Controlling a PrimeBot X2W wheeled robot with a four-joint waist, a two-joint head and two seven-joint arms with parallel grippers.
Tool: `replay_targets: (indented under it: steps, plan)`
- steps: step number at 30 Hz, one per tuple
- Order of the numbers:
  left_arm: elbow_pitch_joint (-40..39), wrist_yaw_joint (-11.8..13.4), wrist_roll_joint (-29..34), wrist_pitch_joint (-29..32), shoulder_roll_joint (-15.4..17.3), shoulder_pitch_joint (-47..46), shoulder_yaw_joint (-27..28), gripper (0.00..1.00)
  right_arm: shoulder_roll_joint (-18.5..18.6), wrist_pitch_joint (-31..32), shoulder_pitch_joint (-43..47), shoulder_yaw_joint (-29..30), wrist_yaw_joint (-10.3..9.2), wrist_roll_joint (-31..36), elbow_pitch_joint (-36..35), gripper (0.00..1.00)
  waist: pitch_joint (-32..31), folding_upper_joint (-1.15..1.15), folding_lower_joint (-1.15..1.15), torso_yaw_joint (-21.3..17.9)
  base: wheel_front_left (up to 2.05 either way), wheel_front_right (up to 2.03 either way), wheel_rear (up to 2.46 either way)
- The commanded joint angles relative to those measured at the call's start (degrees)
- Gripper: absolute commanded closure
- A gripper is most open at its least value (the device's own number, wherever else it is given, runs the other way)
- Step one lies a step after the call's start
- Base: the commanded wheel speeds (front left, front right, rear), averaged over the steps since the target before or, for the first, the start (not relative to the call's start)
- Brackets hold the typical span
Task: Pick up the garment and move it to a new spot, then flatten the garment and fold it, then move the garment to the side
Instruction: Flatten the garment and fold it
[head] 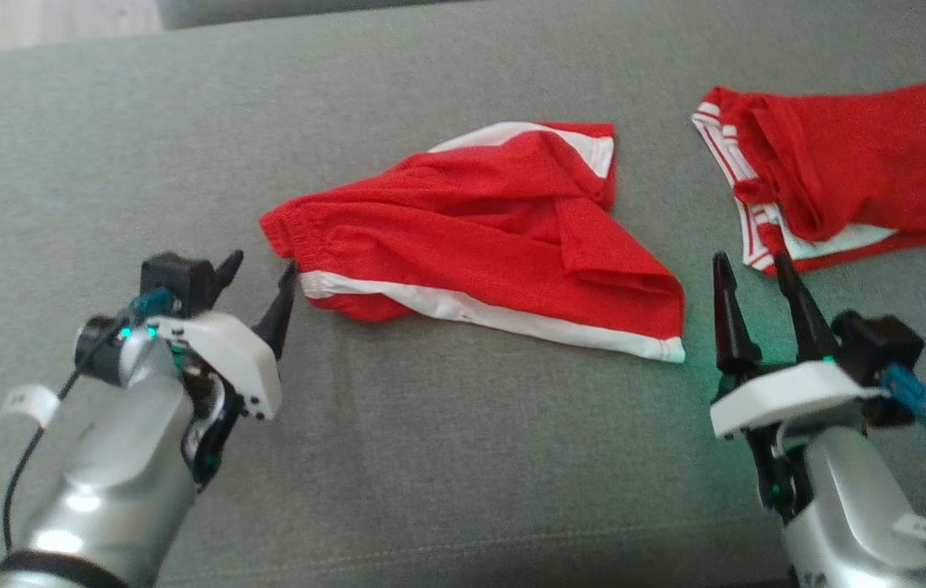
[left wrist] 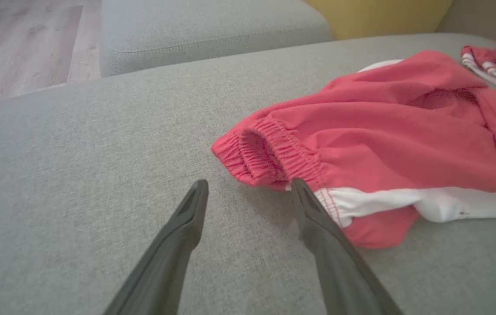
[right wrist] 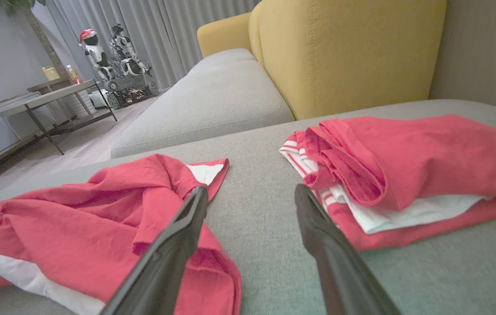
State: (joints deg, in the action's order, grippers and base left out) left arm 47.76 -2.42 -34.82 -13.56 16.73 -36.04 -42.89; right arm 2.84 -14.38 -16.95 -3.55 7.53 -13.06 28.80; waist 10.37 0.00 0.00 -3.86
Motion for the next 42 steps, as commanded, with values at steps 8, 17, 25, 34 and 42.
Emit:
replay_targets:
  steps: [8,17,25,34,42]
  plan:
    - [-15.5,4.0,-1.0,-1.4,1.6,9.3,9.3,0.00,0.0,-0.6,5.0,-0.1,-0.04,0.0,-1.3,0.00,-4.9,0.00,0.00,4.0,0.00,0.00,0.00]
    - [-27.0,4.0,2.9,-1.4,-2.0,19.6,16.8,0.00,0.0,-0.6,5.9,-0.2,-0.04,-0.2,-1.4,0.00,-5.3,0.00,0.00,3.5,0.00,0.00,0.00]
    - [-20.4,1.8,5.1,-1.4,-3.9,16.6,16.4,0.00,0.0,-0.6,5.0,-1.4,-0.04,-0.4,-1.7,0.00,-3.9,0.00,0.00,1.3,0.00,0.00,0.00]
    - [-12.0,-0.5,5.5,0.1,-4.9,9.6,14.8,0.00,0.0,-0.6,4.0,-1.7,-0.04,-0.5,-2.0,0.00,-1.3,0.00,0.00,-0.5,0.00,0.00,0.00]
    - [-7.1,-1.7,5.8,-0.1,-5.3,6.0,13.9,0.00,0.0,-0.6,3.6,-1.6,-0.04,-0.4,-2.0,0.00,-0.4,0.00,0.00,-1.2,0.00,0.00,0.00]
